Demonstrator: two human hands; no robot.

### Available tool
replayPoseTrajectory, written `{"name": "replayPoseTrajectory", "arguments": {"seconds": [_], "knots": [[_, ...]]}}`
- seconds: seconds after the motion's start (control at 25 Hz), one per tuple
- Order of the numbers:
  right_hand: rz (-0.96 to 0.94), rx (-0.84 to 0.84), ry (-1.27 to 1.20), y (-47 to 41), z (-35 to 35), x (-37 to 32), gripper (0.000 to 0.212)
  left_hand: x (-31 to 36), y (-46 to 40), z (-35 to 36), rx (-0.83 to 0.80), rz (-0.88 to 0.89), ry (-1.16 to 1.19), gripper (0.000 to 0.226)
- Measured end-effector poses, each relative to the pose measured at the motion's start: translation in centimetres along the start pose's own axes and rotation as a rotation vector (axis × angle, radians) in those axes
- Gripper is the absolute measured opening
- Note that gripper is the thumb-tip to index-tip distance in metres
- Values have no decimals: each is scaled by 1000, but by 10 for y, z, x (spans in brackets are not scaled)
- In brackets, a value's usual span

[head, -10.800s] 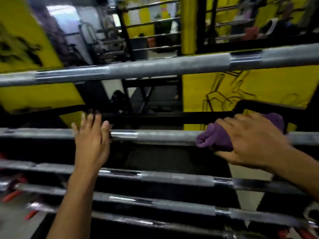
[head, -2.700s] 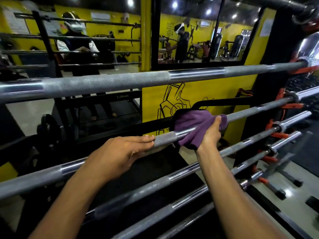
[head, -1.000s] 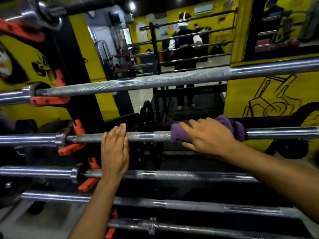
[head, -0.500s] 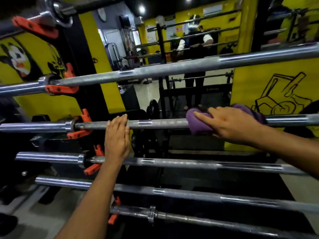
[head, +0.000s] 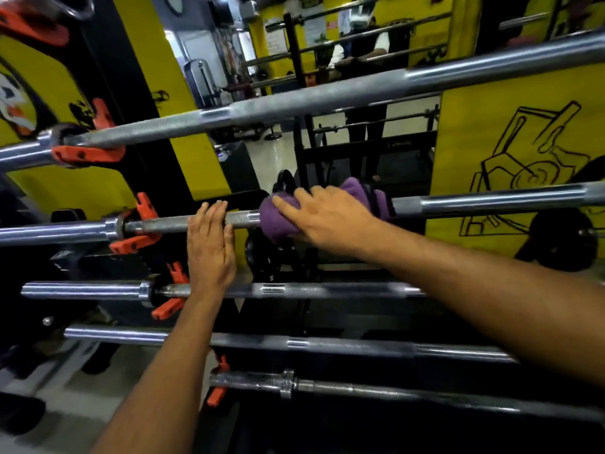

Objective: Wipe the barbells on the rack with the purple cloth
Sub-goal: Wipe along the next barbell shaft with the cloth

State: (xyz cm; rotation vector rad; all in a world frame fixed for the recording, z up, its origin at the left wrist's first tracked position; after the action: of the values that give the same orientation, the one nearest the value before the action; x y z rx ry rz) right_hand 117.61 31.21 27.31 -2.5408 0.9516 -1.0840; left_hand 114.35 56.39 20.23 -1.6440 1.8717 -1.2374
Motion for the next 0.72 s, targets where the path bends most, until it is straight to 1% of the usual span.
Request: {"name": "replayPoseTrajectory", "arguments": {"seconds": [0.12, 0.2, 0.24, 0.32, 0.4, 0.44, 0.52, 0.56, 0.64, 0.72], "knots": [[-5, -40, 1, 58, 3, 49, 65, -1, 2, 1, 19, -7, 11, 47], [24, -14, 84, 89, 6, 70, 64, -1, 3, 5, 20, 10, 26, 48], [49, -2, 126, 91, 8, 71, 66, -1, 3, 8, 20, 23, 15, 49], [50, -34, 114, 64, 9, 56, 71, -2, 0, 8, 12, 3, -11, 50], [50, -94, -6, 30, 8, 35, 68, 2, 1, 4, -30, -38, 8, 50], [34, -96, -64, 18, 6, 25, 64, 4, 2, 0, -70, -38, 26, 51], [32, -46, -126, -2, 1, 15, 57, -3, 2, -16, -190, 30, 26, 54], [51, -13, -147, -10, -2, 11, 55, -13, 3, -25, -238, 75, -15, 55], [46, 5, -140, -27, -4, -3, 56, -40, 5, -43, -234, 103, -125, 58], [-19, -32, -84, -42, -2, -27, 60, -59, 4, -48, -189, 19, -117, 60]]}}
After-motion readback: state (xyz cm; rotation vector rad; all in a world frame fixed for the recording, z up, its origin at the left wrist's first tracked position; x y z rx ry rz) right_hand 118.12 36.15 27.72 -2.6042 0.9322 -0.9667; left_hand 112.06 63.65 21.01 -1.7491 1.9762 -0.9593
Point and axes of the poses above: each hand's wrist, its own y-axis away from the middle knuckle, its own z-axis out of the palm, x = y × z, the point moved 1 cm from there along -y, towards the middle knuckle, and after that the axes turned 9 degrees about y, right-handed, at the moved point
